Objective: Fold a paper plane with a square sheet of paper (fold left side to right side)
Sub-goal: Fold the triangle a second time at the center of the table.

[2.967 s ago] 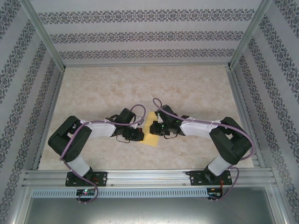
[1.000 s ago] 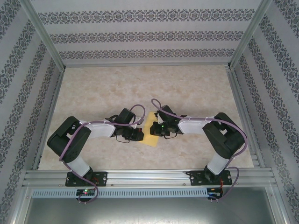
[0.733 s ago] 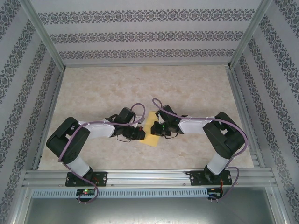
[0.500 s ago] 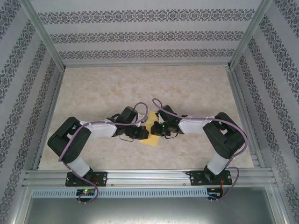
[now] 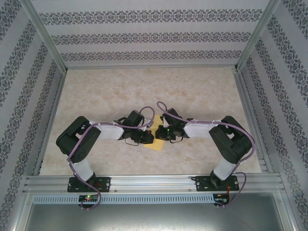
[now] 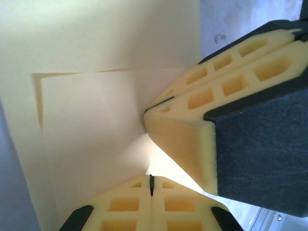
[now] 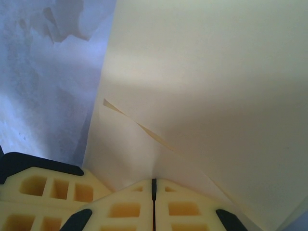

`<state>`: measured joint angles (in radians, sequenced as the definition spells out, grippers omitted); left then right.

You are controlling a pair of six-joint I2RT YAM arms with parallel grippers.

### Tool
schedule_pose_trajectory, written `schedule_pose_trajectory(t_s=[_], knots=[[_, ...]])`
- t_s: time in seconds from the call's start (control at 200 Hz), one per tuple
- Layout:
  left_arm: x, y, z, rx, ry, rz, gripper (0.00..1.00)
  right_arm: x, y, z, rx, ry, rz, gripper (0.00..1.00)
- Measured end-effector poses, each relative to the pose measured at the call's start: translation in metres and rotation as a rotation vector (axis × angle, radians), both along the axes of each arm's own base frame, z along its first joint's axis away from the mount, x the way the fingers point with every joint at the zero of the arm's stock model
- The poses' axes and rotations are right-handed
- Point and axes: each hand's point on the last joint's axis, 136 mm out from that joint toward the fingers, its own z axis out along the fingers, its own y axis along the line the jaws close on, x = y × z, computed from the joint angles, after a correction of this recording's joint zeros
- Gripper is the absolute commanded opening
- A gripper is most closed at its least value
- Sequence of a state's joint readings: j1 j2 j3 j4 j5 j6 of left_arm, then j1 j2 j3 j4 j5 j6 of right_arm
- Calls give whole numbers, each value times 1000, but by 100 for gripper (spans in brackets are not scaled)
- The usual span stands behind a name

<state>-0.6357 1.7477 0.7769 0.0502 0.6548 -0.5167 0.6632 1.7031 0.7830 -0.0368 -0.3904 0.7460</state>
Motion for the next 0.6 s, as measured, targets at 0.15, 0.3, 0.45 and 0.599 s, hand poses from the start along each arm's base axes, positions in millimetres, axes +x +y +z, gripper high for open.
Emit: schedule_pose_trajectory(t_s=[0.15,0.3,0.45,0.599], knots=[[1,1,-1,6,-4,5,0,-1,-1,0,-11,0,11,6],[2,2,-1,9,-6,9,0,-1,-3,0,-24,3,15,6],[2,6,-2,9,-4,17,0,-2,-3,-1,-32,3,25,6],[-1,16,-2,14,2,36,0,-2,-4,-1,-33,3,26,6]])
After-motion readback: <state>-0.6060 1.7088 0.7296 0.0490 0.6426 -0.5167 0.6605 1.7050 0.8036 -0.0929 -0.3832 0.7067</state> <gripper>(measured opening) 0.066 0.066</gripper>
